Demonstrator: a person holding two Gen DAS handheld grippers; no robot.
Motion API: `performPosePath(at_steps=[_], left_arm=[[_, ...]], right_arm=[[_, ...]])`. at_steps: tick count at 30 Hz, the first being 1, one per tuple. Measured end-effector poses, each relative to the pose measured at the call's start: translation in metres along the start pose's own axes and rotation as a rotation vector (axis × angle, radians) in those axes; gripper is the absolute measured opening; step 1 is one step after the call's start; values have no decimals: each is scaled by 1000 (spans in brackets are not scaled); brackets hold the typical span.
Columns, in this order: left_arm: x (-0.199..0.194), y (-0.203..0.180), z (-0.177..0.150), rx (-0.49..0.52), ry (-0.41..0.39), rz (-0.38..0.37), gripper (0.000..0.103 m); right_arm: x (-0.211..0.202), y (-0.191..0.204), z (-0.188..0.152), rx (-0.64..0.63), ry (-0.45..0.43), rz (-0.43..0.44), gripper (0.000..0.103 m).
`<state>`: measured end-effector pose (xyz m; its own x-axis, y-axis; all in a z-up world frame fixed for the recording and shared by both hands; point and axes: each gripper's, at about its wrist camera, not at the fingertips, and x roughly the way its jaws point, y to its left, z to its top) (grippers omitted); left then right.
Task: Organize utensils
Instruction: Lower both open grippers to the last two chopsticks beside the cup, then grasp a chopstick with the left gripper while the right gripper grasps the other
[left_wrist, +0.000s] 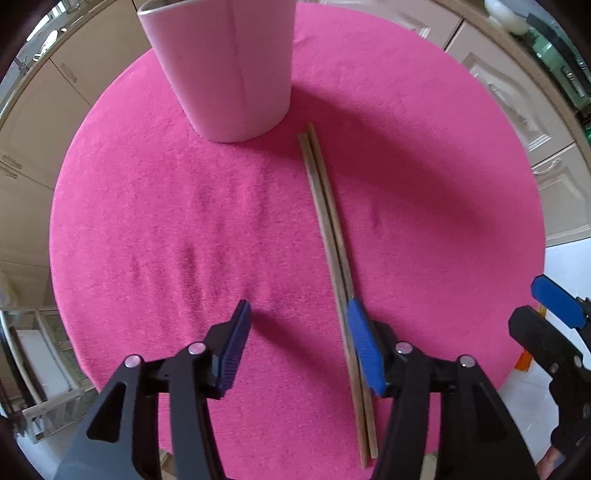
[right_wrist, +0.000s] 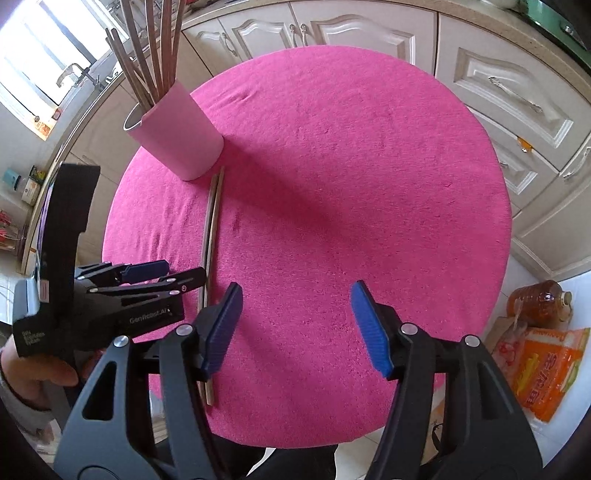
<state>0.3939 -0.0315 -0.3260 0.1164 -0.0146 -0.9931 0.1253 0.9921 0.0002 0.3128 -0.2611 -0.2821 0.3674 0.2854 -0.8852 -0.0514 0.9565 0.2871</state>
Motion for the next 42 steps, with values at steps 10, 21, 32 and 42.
performPosePath(at_steps=[10, 21, 32, 42], left_arm=[[6, 15, 8, -39, 63, 60, 52], [-4, 37, 2, -62, 35, -29, 52], [1, 3, 13, -2, 63, 18, 52], [2, -49, 26, 64, 116, 67, 28]], right_arm=[[5, 6, 4, -8, 12, 4, 62], [9, 12, 7, -3, 19, 5, 62], [9, 10, 6, 11, 20, 3, 62], [10, 3, 4, 35, 30, -5, 63]])
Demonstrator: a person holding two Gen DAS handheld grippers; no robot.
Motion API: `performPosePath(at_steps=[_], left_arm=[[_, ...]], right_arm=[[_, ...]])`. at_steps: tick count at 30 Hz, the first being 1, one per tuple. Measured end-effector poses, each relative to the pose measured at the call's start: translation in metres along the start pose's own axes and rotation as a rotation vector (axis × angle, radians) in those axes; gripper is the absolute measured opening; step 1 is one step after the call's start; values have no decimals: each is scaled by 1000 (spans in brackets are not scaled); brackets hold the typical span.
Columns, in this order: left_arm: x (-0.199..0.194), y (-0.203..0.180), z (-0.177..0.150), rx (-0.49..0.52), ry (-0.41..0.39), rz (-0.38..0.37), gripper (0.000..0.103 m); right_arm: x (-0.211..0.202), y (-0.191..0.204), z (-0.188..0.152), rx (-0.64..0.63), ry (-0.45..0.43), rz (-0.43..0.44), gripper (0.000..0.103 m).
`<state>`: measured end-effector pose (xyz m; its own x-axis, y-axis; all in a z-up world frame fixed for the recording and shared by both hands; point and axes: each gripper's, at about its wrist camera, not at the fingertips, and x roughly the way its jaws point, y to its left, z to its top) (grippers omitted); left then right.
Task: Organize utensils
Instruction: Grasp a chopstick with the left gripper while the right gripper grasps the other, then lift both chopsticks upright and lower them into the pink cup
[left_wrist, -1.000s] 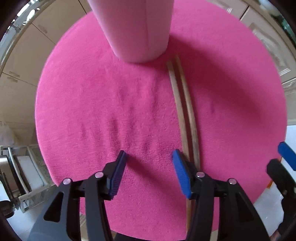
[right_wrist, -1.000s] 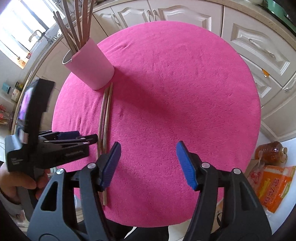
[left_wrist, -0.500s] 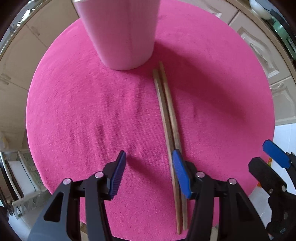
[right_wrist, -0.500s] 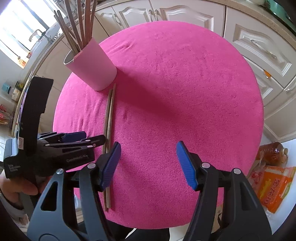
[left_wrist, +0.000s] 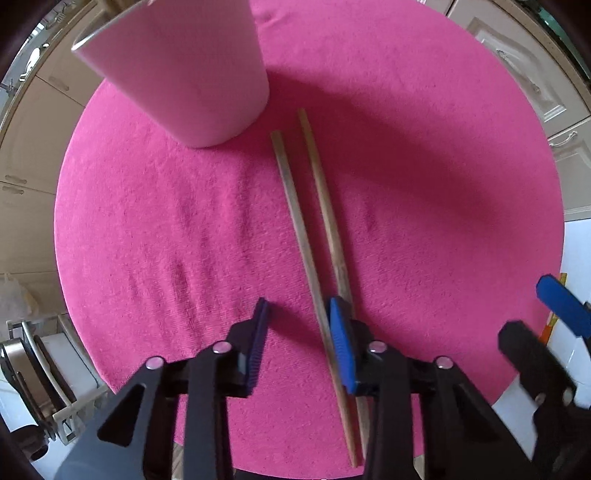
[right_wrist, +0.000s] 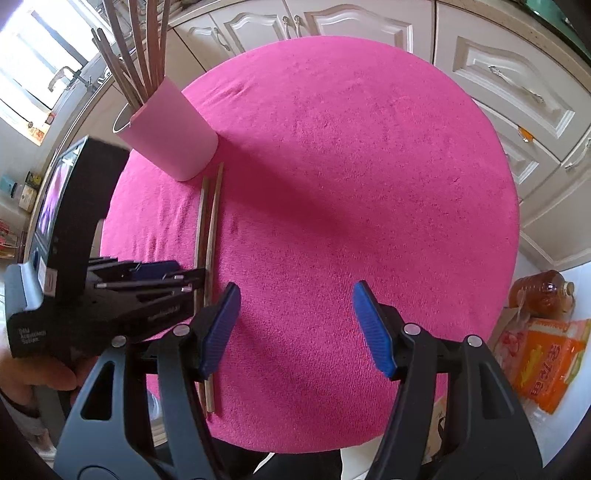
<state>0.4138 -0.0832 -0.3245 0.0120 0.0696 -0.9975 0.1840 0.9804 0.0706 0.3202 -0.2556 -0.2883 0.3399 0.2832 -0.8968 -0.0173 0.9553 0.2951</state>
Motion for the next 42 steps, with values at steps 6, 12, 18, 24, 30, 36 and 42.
performPosePath(at_steps=[6, 12, 18, 24, 30, 36, 42], left_arm=[[-6, 6, 0, -27, -3, -83, 8], [-12, 34, -6, -107, -23, -236, 7], [-25, 51, -19, -139, -62, -265, 7], [-16, 86, -24, -191, -83, -271, 7], [3, 122, -35, -225, -91, -281, 7], [0, 142, -43, -231, -98, -306, 7], [-8, 143, -45, -219, -123, -328, 7]], right_arm=[[0, -2, 0, 3, 6, -5, 63], [6, 8, 7, -22, 15, 0, 63], [21, 32, 21, -79, 39, -2, 63], [49, 70, 38, -150, 109, 4, 38], [77, 96, 47, -167, 186, -19, 22], [92, 102, 43, -166, 233, -60, 16], [94, 98, 44, -153, 240, -56, 8]])
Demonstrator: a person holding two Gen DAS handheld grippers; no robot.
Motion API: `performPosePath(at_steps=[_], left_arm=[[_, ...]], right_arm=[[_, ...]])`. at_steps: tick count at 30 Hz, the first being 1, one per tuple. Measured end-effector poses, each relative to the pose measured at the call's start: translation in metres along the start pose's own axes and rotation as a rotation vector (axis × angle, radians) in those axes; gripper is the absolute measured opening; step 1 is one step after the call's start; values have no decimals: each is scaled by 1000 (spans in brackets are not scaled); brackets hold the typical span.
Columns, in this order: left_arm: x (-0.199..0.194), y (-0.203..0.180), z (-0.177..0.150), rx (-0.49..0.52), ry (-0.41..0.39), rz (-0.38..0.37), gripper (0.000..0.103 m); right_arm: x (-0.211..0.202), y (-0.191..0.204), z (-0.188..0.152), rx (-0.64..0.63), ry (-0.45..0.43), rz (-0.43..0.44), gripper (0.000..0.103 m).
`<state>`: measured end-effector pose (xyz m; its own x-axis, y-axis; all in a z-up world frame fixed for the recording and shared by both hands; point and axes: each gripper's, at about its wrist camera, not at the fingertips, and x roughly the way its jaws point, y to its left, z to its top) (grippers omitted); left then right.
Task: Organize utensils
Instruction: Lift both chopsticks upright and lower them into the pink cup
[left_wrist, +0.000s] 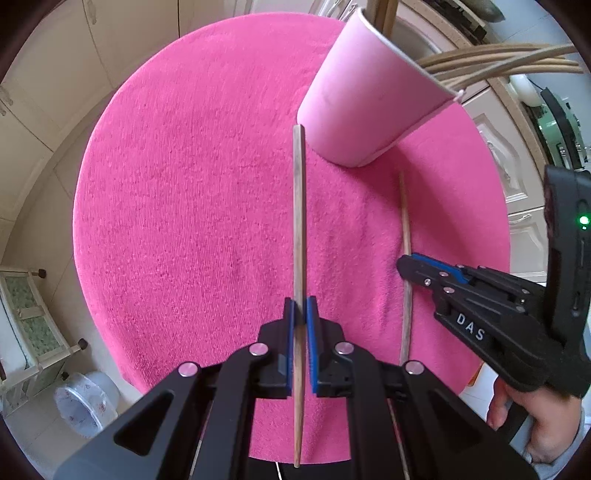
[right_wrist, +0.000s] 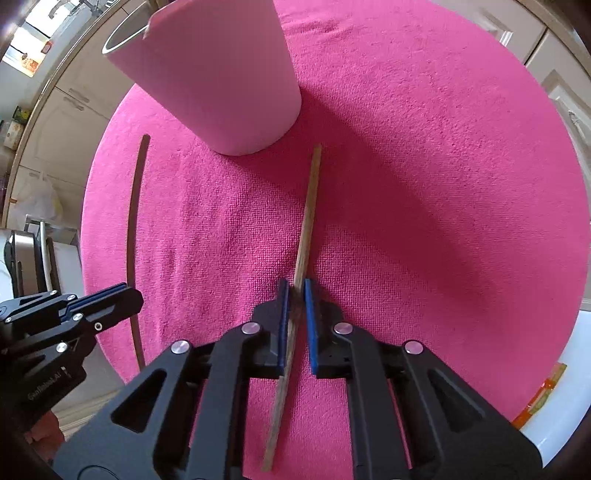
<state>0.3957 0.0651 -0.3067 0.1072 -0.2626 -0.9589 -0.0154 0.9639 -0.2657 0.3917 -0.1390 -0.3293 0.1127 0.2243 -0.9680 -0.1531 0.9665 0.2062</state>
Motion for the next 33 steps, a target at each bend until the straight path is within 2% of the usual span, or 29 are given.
performPosePath(at_steps=[3, 8, 18, 26, 33], left_arm=[[-7, -3, 1, 14, -20, -5, 7], [-21, -8, 1, 47, -80, -13, 7], [-61, -21, -13, 124, -255, -29, 7], [-98, -34, -22, 186, -443, -43, 7], [-123, -52, -15, 233, -543, -72, 7]], right_arm=[[-3, -16, 2, 43, -5, 57, 7], [-31, -31, -7, 58, -81, 112, 7], [-85, -42, -31, 62, -225, 196, 7], [-124, -19, -32, 33, -328, 223, 7], [-150, -13, -29, 3, -376, 224, 7]])
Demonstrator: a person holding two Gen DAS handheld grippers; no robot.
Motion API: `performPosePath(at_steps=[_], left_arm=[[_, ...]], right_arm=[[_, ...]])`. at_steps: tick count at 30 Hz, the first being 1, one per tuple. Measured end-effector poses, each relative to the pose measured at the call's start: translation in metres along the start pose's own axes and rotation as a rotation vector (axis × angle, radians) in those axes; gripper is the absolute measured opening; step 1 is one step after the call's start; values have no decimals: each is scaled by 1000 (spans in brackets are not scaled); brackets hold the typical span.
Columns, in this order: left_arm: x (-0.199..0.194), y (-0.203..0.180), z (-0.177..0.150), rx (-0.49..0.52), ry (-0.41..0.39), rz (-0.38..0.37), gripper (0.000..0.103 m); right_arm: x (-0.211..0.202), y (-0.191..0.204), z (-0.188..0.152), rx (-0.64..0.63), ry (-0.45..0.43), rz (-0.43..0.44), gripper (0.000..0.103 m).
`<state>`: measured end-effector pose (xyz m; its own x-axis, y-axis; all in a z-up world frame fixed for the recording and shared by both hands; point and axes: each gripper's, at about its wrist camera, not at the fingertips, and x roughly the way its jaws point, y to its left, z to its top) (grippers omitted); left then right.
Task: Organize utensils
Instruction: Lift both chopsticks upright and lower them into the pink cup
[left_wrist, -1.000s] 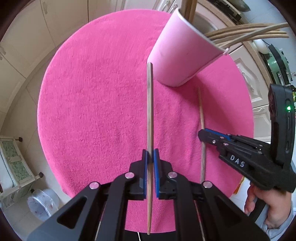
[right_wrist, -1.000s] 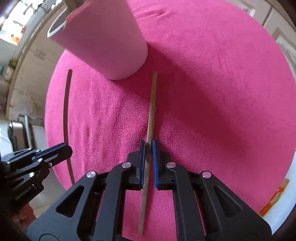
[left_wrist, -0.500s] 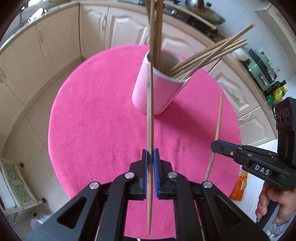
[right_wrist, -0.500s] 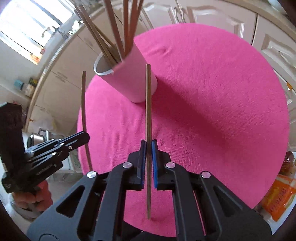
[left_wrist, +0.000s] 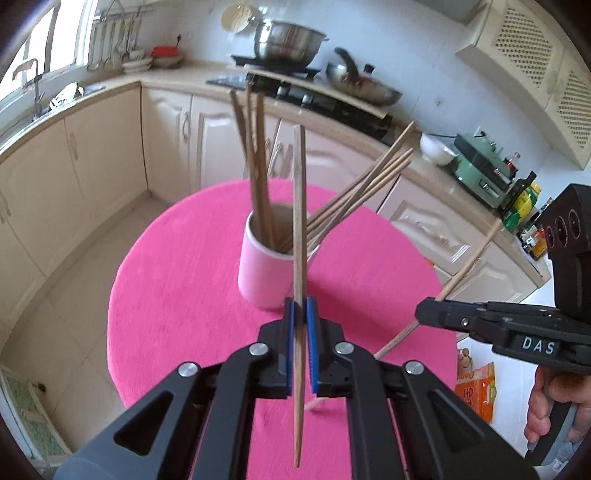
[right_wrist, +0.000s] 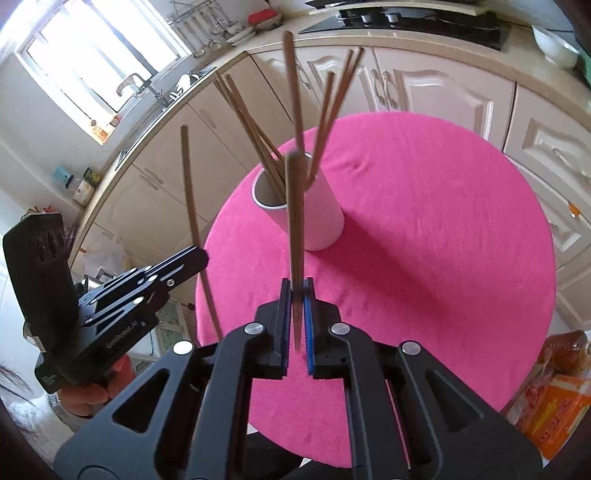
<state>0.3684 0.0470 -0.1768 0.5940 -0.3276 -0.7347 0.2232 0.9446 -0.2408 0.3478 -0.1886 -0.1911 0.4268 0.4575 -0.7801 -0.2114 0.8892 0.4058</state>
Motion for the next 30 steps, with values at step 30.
performPosePath(at_steps=[30], left_arm=[[14, 11, 134, -29, -377, -54, 7]], right_arm=[[-36, 60, 108, -164, -198, -83, 7]])
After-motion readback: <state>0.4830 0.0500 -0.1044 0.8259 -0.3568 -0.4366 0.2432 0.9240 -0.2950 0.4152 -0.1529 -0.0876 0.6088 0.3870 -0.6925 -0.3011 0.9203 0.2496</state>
